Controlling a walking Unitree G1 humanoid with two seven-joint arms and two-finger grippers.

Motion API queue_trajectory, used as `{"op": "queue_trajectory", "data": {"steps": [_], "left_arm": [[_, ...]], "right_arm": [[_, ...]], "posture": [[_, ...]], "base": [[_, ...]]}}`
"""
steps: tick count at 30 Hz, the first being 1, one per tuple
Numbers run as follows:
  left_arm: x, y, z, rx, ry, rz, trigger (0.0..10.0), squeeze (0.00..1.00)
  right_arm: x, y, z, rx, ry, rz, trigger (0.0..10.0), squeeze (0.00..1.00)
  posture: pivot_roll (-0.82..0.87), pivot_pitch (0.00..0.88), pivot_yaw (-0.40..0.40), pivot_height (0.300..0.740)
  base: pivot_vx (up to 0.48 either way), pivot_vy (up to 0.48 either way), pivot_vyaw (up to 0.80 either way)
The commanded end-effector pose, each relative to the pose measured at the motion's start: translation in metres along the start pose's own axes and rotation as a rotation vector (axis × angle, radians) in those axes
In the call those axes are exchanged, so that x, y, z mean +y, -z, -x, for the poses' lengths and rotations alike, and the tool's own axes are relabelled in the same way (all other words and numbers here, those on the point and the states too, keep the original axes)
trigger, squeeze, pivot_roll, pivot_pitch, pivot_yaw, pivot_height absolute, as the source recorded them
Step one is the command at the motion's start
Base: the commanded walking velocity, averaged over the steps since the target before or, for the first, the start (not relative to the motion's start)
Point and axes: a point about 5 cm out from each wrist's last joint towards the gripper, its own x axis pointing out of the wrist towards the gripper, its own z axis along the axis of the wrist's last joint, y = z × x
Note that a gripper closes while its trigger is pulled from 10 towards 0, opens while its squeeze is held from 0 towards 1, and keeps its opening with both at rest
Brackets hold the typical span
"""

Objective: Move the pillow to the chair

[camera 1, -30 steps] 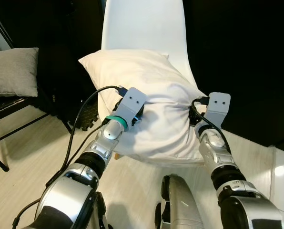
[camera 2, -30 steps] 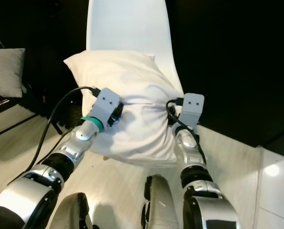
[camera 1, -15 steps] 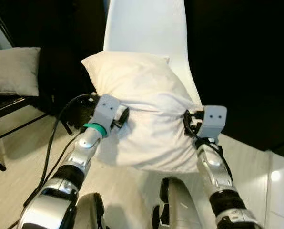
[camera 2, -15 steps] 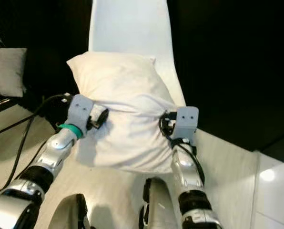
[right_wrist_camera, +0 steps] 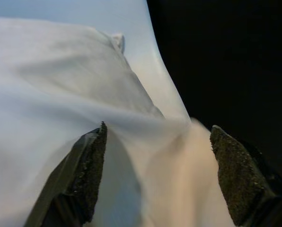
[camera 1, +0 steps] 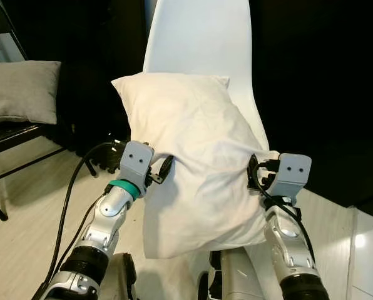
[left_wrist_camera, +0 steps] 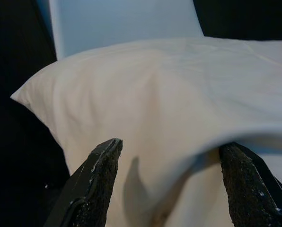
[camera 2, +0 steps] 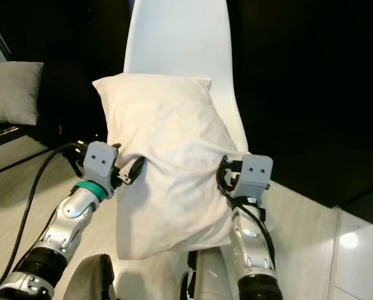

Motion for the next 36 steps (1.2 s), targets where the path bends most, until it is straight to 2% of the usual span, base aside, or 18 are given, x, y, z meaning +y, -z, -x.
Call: {"op": "queue_trajectory", "data": {"steps": [1,3,4,8,9,10,12,15,17,19,20,22,23,24,25,27,32,36], "left_arm": [[-0.002,-0.001,0.0,0.016,-0.008,0.007,10.0,0.0],[-0.002,-0.001,0.0,0.016,-0.008,0.007,10.0,0.0],[-0.002,-0.002,0.0,0.016,-0.011,0.018,10.0,0.0],[-0.006,-0.005,0.001,0.025,-0.005,0.041,10.0,0.0],[-0.007,-0.005,0.002,0.027,-0.004,0.043,10.0,0.0],[-0.007,-0.005,0.002,0.027,-0.004,0.043,10.0,0.0],[-0.008,-0.007,0.002,0.022,-0.01,0.047,10.0,0.0],[-0.005,-0.011,0.003,0.009,-0.046,0.077,10.0,0.0],[0.004,-0.016,0.004,-0.018,-0.141,0.14,10.0,0.0],[0.004,-0.016,0.004,-0.018,-0.141,0.14,10.0,0.0],[0.008,-0.018,0.005,-0.016,-0.18,0.183,10.0,0.0],[0.01,-0.02,0.007,-0.024,-0.201,0.197,10.0,0.0],[0.012,-0.022,0.009,-0.021,-0.227,0.199,10.0,0.0],[0.012,-0.022,0.009,-0.021,-0.227,0.199,10.0,0.0],[0.014,-0.031,0.013,-0.068,-0.277,0.183,10.0,0.0],[0.014,-0.031,0.013,-0.068,-0.277,0.183,10.0,0.0],[0.022,-0.047,0.02,-0.162,-0.406,0.155,10.0,0.0],[0.016,-0.046,0.02,-0.136,-0.369,0.133,10.0,0.0]], "right_arm": [[-0.007,0.005,0.003,0.054,0.052,-0.055,10.0,0.2],[-0.007,0.005,0.003,0.054,0.052,-0.055,10.0,0.2],[-0.011,0.007,0.003,0.08,0.083,-0.079,10.0,0.0],[-0.014,0.003,0.006,0.068,0.08,-0.058,10.0,0.0],[-0.013,0.0,0.007,0.043,0.063,-0.012,10.0,0.0],[-0.013,0.0,0.007,0.043,0.063,-0.012,10.0,0.0],[-0.009,-0.007,0.011,-0.025,0.007,0.108,10.0,0.0],[-0.006,-0.011,0.014,-0.053,-0.004,0.094,10.0,0.0],[-0.001,-0.019,0.015,-0.079,-0.018,0.022,10.0,0.0],[-0.001,-0.019,0.015,-0.079,-0.018,0.022,10.0,0.0],[0.005,-0.023,0.014,-0.084,-0.049,0.0,10.0,0.0],[0.013,-0.031,0.014,-0.122,-0.097,0.046,10.0,0.0],[0.023,-0.038,0.015,-0.156,-0.152,0.105,10.0,0.0],[0.023,-0.038,0.015,-0.156,-0.152,0.105,10.0,0.0],[0.038,-0.049,0.014,-0.198,-0.206,0.108,10.0,0.0],[0.038,-0.049,0.014,-0.198,-0.206,0.108,10.0,0.0],[0.051,-0.056,0.008,-0.202,-0.23,0.03,10.0,0.0],[0.056,-0.054,0.006,-0.181,-0.249,0.035,10.0,0.0]], "posture": [[-0.07,0.07,0.016,0.59],[-0.07,0.07,0.016,0.59],[-0.07,0.07,0.016,0.59],[-0.08,0.071,0.024,0.59],[-0.08,0.074,0.024,0.59],[-0.08,0.074,0.024,0.59],[-0.08,0.072,0.025,0.59],[-0.08,0.073,0.023,0.59],[-0.08,0.069,0.019,0.59],[-0.08,0.069,0.019,0.59],[-0.07,0.066,0.014,0.59],[-0.07,0.064,0.01,0.59],[-0.07,0.059,0.006,0.59],[-0.07,0.059,0.006,0.59],[-0.06,0.051,-0.012,0.59],[-0.06,0.051,-0.012,0.59],[-0.05,0.052,-0.041,0.61],[-0.05,0.053,-0.042,0.625]], "base": [[0.0,0.0,0.0],[0.0,0.0,0.0],[0.0,0.0,0.0],[0.0,0.0,0.0],[0.0,0.0,0.0],[0.0,0.0,0.0],[0.0,0.0,0.0],[0.0,0.0,0.0],[0.0,0.0,0.0],[0.0,0.0,0.0],[0.0,0.0,0.0],[0.0,0.0,0.0],[0.0,0.0,0.0],[0.0,0.0,0.0],[0.0,0.0,0.0],[0.0,0.0,0.0],[0.0,0.0,0.0],[0.0,0.0,0.0]]}}
